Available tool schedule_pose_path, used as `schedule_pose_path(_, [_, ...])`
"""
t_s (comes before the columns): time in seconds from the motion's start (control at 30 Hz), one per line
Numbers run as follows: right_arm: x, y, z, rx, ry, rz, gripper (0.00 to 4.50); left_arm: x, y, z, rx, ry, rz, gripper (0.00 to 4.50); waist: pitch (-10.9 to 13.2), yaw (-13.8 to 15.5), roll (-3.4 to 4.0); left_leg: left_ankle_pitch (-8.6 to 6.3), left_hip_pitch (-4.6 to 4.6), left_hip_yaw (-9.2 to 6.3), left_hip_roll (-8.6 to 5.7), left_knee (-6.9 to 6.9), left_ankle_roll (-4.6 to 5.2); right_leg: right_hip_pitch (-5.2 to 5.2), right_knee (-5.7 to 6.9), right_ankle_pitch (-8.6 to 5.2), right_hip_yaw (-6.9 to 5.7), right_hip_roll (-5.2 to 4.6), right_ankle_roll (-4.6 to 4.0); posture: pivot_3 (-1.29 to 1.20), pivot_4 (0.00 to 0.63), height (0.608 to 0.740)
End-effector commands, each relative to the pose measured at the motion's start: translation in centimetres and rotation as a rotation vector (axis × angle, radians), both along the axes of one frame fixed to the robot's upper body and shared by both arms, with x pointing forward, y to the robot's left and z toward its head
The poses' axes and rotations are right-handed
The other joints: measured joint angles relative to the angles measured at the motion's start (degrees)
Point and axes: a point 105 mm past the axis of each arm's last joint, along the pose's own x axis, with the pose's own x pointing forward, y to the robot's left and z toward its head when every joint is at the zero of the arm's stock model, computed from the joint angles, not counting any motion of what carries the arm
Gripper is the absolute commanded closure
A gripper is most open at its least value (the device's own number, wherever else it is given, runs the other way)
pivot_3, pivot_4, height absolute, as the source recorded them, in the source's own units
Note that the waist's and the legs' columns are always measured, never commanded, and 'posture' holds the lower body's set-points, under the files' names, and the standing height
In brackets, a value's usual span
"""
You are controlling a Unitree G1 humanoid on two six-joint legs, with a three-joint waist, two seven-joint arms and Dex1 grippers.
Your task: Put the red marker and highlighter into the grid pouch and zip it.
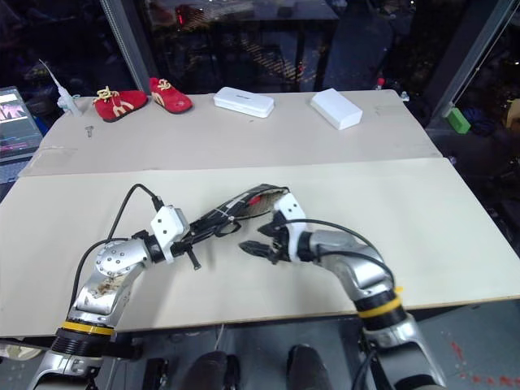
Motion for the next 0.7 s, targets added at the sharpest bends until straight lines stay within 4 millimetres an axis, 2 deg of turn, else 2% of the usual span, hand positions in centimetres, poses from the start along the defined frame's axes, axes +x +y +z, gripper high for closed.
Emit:
schedule_pose_path(0.03, [0.7,0.3,2.0,0.063,-0.003,-0.003,0.69,0.1,-0.2,1.0,-0.016,-0.036,-0.016,4.5,0.0,0.2,0.0,0.0,-0.02,0.0,0.0,0.0,0.0,0.0,0.0,0.0,-0.03,-0.01,0.0,0.0,0.15,0.74])
schedule_pose_path(0.13, [0.8,0.9,3.1,0.109,0.013,0.022,0.69,0.0,-0.3,1.0,-0.017,-0.035,-0.019,4.5,0.0,0.1,0.0,0.0,-0.06,-0.01,0.02,0.0,0.0,-0.03,-0.02,0.0,-0.03,-0.02,0.01,0.0,0.15,0.74])
schedule_pose_path(0.47, [0.8,1.7,3.6,0.117,0.021,0.072,0.69,-0.1,-0.3,0.8,-0.018,-0.029,-0.02,4.5,0.0,-0.1,0.0,0.0,-0.05,-0.05,0.01,0.0,0.0,-0.03,0.0,0.0,-0.03,0.01,0.01,0.0,0.15,0.74])
schedule_pose_path(0.53, [1.1,1.9,3.3,0.096,0.01,0.07,1.2,-0.1,-0.4,0.8,-0.02,-0.029,-0.018,4.5,0.0,-0.2,0.0,0.0,-0.04,-0.04,0.01,0.0,0.0,-0.03,0.01,0.0,-0.03,0.0,0.01,0.0,0.15,0.74])
schedule_pose_path(0.57, [1.2,1.9,3.2,0.087,0.002,0.067,1.3,0.0,-0.4,0.8,-0.022,-0.029,-0.017,4.5,0.0,-0.2,0.01,0.0,-0.04,-0.04,0.01,0.0,0.0,-0.02,0.02,0.0,-0.03,0.0,0.01,0.0,0.15,0.74])
schedule_pose_path(0.7, [1.4,1.8,3.3,0.093,-0.009,0.056,2.78,0.0,-0.5,0.8,-0.026,-0.03,-0.018,4.5,0.0,-0.2,0.0,0.0,-0.04,-0.04,0.01,0.0,0.0,-0.03,0.01,0.0,-0.03,0.01,0.01,0.0,0.15,0.74])
